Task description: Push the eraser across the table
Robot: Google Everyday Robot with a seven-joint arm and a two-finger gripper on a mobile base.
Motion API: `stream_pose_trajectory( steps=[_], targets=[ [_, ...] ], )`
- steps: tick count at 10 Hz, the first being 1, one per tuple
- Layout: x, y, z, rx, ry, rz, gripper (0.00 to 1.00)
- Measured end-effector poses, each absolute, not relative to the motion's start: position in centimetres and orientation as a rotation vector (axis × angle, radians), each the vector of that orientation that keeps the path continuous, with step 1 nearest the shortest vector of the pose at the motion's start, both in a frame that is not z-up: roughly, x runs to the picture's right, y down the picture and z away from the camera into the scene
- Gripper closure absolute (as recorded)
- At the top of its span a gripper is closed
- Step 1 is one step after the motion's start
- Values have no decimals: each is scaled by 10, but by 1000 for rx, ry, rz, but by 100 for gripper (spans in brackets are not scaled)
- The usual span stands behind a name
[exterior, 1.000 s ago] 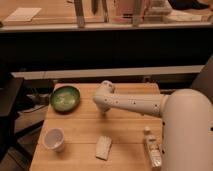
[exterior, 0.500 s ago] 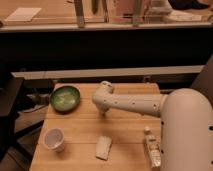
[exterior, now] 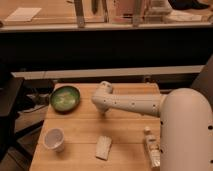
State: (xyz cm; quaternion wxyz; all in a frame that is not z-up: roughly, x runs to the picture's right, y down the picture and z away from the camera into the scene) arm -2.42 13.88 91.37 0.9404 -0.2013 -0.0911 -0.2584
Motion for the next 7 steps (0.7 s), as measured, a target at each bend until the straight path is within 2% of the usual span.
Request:
stream_pose_trajectory(
  steps=[7],
  targets=[
    [-26, 138, 917, -398, -188, -559, 100]
  ],
)
